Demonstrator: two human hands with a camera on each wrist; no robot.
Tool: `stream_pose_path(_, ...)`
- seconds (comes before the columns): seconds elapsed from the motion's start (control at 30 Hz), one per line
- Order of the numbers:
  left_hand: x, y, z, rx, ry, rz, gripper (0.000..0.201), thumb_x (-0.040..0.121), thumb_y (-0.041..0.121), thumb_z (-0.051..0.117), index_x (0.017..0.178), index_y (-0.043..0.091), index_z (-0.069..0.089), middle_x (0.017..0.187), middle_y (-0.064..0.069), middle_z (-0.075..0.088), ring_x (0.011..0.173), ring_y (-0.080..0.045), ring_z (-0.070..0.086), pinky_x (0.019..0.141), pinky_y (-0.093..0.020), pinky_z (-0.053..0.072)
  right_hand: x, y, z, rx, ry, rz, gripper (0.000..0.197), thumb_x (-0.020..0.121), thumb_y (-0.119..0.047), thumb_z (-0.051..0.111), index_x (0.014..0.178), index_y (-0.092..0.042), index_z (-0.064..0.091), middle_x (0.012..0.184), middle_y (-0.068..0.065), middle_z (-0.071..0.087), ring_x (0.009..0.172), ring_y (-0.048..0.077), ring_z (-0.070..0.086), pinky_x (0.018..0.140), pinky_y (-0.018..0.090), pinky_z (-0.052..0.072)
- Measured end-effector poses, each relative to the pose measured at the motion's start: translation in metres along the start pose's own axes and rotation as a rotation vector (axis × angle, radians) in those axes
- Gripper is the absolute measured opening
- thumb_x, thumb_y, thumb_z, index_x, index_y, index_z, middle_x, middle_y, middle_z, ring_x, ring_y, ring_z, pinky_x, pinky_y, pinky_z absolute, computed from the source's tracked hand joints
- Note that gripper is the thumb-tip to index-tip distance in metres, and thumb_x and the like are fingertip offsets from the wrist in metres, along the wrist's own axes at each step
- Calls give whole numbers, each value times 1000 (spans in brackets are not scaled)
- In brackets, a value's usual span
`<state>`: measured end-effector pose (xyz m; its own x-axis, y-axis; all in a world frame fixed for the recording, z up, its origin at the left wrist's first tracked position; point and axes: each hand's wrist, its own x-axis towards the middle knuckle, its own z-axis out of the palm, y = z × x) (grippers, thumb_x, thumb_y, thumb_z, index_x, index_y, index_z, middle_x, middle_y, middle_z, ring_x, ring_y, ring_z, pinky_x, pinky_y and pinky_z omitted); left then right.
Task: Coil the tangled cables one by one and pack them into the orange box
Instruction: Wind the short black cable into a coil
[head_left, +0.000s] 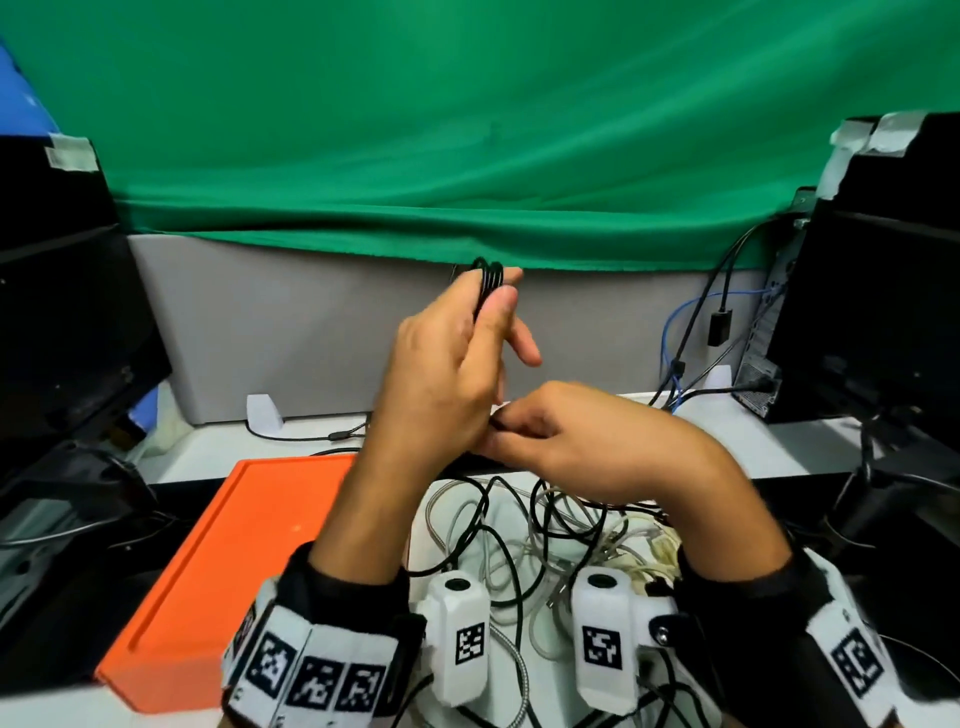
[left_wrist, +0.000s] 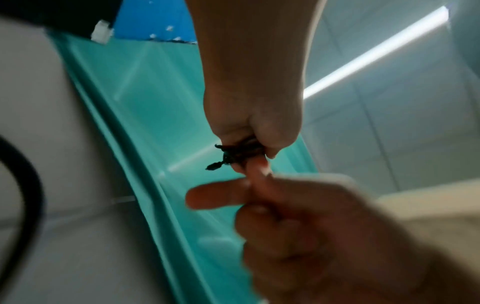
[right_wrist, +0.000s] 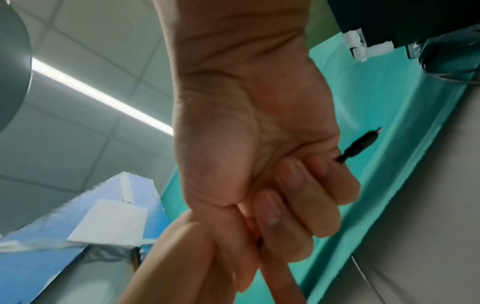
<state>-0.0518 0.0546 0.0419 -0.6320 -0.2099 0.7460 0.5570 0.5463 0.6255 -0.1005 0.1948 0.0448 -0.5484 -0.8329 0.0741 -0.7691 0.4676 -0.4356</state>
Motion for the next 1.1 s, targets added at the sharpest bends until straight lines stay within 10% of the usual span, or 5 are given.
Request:
stream_pose_path(0.17, 8, 10, -17, -452, 39, -210, 27, 110, 19, 39, 111, 8, 64, 61, -1, 61, 38, -9, 33, 47, -21, 30, -9, 21, -14, -90, 194, 148, 51, 103, -51, 46, 78, -8, 49, 57, -2, 36, 55, 15, 35, 55, 35, 29)
stream_pose_path(0.6, -1, -2, -18, 10, -229, -59, 28, 107, 31, 44, 90, 20, 65, 67, 8, 65, 62, -19, 60, 61, -35, 49, -31, -16, -25, 110, 454, -240, 18, 96, -34, 64, 85, -24, 75, 76, -13, 64, 76, 3, 61, 68, 18, 44)
stream_pose_path(0.8, 1, 3, -4, -520, -226, -340, 42, 107, 21, 42, 65, 18, 47, 50, -1, 30, 52, -15, 22, 47, -24, 22, -13, -5, -12, 188, 784, -180, 32, 93, -39, 69, 76, -23, 47, 60, -14, 46, 57, 5, 40, 54, 17, 31)
stream_pose_path(1.0, 2, -5, -6, -646, -249, -506, 51, 100, 48, 47, 56, 23, 52, 48, 6, 23, 50, -13, 16, 48, -30, 14, 7, -3, 2, 461, 607, -53, 45, 96, -60, 48, 128, -30, 53, 99, -22, 64, 72, 8, 58, 70, 22, 47)
stream_pose_path(1.1, 2, -6, -7, -725, -251, -516, 41, 90, 53, 56, 68, 18, 51, 47, 8, 24, 46, -10, 18, 46, -26, 17, 13, -4, 5, 526, 592, -111, 29, 100, -49, 48, 89, -27, 64, 63, -23, 60, 58, -2, 54, 60, 15, 39)
